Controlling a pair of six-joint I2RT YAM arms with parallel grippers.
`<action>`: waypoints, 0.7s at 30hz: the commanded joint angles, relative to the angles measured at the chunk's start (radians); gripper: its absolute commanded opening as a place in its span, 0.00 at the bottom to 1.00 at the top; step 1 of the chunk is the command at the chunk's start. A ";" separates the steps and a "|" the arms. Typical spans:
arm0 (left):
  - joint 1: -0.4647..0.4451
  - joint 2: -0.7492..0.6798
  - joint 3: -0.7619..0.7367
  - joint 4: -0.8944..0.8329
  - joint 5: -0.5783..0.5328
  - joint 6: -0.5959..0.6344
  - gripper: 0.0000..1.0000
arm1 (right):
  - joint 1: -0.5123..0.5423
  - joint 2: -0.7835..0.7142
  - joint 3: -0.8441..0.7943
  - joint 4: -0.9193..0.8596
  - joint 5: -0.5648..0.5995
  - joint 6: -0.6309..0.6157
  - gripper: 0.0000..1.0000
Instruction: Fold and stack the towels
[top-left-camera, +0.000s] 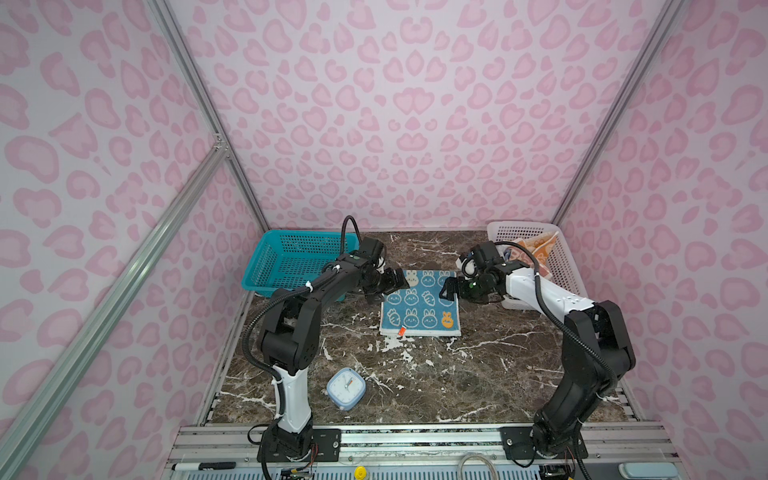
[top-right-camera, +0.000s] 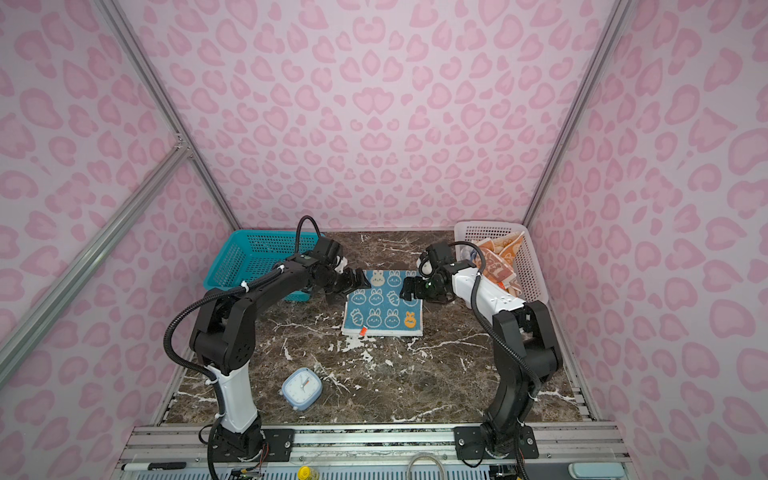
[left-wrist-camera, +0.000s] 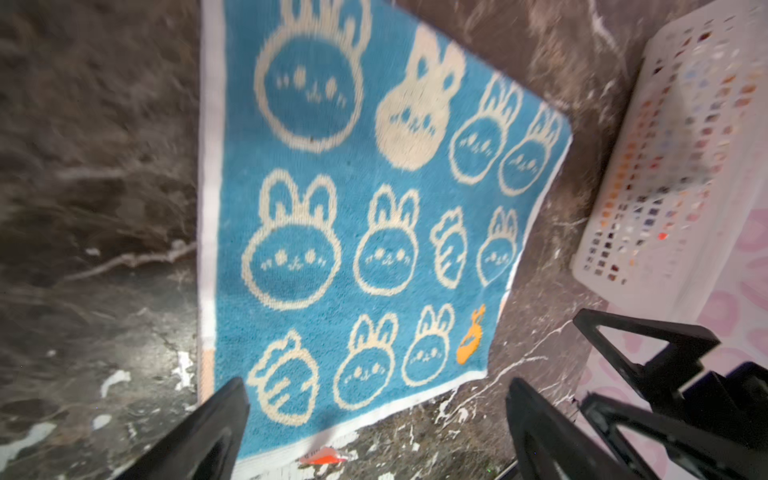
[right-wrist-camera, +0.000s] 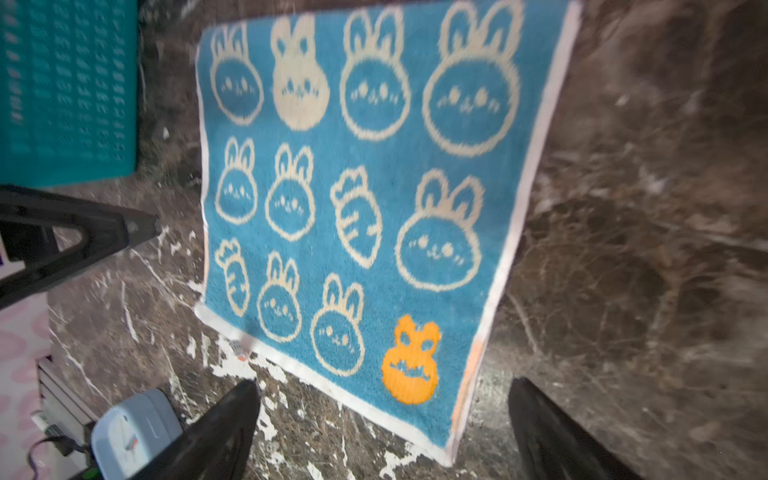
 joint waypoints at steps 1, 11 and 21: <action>0.010 0.058 0.116 -0.022 -0.001 -0.001 0.98 | -0.034 0.064 0.059 0.112 -0.108 0.117 0.96; 0.033 0.343 0.411 -0.011 0.020 -0.072 0.98 | -0.056 0.407 0.389 0.218 -0.213 0.283 0.97; 0.037 0.436 0.440 -0.048 -0.062 -0.017 0.98 | -0.086 0.568 0.483 0.169 -0.197 0.231 0.98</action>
